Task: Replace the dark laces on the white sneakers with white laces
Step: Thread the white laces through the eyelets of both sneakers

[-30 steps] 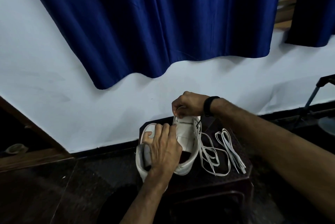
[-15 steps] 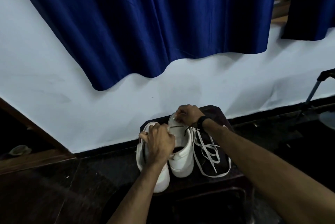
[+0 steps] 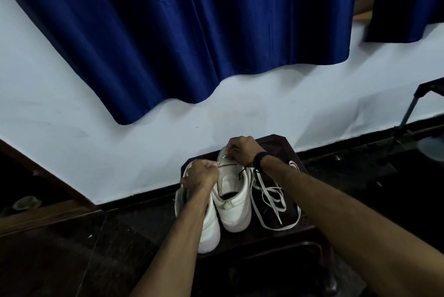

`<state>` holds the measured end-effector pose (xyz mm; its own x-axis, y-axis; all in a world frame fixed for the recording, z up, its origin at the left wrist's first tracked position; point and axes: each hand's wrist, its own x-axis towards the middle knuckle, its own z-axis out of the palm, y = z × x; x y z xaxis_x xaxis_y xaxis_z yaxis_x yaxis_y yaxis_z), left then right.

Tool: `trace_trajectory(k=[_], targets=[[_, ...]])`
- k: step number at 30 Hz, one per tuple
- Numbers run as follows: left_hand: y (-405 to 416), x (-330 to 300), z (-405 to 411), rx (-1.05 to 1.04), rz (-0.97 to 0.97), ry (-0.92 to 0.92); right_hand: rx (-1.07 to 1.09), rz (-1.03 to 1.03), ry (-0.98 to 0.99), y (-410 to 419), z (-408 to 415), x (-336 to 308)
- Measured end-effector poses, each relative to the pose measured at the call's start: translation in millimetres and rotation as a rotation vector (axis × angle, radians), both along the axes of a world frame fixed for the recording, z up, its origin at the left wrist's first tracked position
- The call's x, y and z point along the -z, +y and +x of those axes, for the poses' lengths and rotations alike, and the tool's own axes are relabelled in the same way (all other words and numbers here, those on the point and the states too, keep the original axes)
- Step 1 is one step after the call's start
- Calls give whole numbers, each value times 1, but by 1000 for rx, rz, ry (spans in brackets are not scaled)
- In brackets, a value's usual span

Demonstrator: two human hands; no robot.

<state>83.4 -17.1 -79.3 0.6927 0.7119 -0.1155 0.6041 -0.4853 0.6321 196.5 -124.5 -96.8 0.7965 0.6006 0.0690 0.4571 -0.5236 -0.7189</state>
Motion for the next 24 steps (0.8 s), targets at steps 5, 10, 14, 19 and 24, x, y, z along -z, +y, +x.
trace_trajectory(k=[5,10,14,19,24], targets=[[-2,0,-4,25,66,-44,-138,-122,-97,4,8,-14],[-2,8,-10,58,171,-110,-316,-268,-161,16,17,-31],[1,15,-9,75,159,-172,-413,-352,-192,28,20,-33],[-1,15,-10,53,186,-164,-543,-449,-143,39,31,-40],[-2,15,-10,48,199,-155,-649,-512,-65,45,37,-49]])
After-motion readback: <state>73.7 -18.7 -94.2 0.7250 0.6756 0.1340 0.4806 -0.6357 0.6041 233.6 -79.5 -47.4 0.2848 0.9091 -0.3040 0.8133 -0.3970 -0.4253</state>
